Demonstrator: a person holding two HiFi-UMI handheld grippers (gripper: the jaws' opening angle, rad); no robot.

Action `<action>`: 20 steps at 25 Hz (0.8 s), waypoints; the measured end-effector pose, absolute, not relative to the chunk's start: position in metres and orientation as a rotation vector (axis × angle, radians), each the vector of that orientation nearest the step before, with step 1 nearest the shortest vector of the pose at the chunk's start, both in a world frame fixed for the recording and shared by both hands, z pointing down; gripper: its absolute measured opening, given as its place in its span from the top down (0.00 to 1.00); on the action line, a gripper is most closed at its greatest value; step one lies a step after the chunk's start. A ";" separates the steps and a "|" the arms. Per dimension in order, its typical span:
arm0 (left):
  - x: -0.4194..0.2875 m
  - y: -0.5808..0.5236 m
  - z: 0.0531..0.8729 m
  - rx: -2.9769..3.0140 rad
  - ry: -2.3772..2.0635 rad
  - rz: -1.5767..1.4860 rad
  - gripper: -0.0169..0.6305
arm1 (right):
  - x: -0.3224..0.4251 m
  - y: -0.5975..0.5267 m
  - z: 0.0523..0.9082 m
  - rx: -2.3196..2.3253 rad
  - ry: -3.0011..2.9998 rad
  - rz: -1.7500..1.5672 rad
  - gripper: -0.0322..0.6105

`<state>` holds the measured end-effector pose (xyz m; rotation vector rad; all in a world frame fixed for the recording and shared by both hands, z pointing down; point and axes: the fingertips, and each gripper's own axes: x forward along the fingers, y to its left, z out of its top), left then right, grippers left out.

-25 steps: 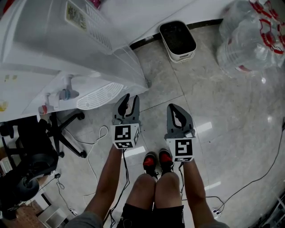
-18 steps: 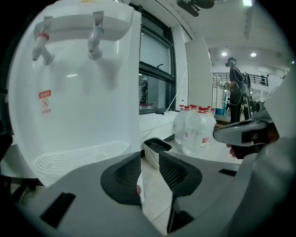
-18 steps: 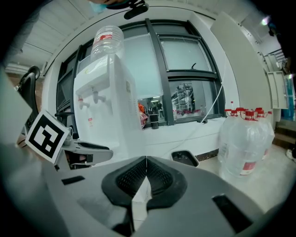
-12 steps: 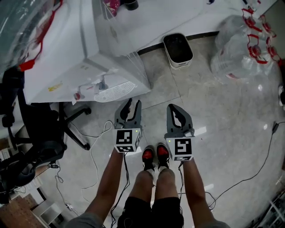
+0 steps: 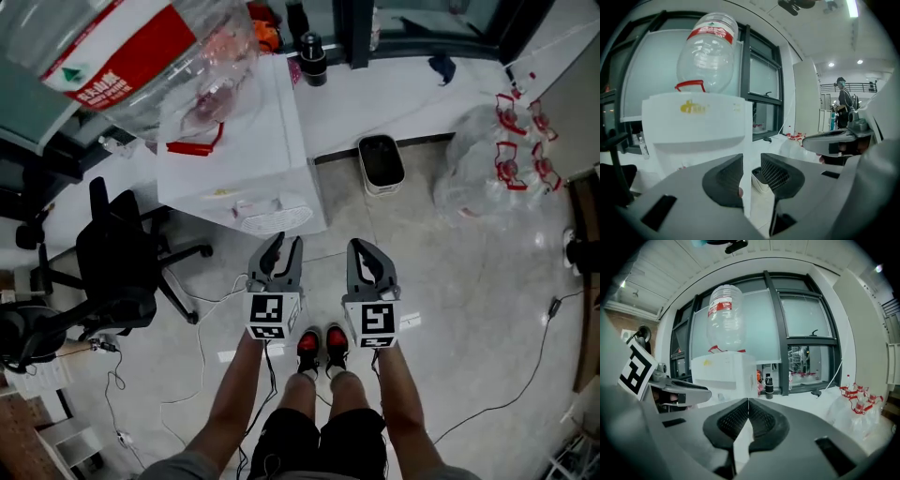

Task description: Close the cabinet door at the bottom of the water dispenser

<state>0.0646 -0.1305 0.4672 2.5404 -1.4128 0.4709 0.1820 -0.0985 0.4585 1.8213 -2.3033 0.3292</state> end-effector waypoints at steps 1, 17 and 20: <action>0.060 -0.127 0.453 2.539 -1.422 0.465 0.77 | 0.177 -0.096 0.446 1.811 -2.311 0.324 0.92; -0.031 -0.075 0.241 2.519 -1.603 0.372 0.85 | 0.104 -0.057 0.243 1.707 -2.449 0.221 0.92; -0.041 -0.063 0.212 2.552 -1.603 0.367 0.87 | 0.095 -0.048 0.212 1.702 -2.466 0.166 0.92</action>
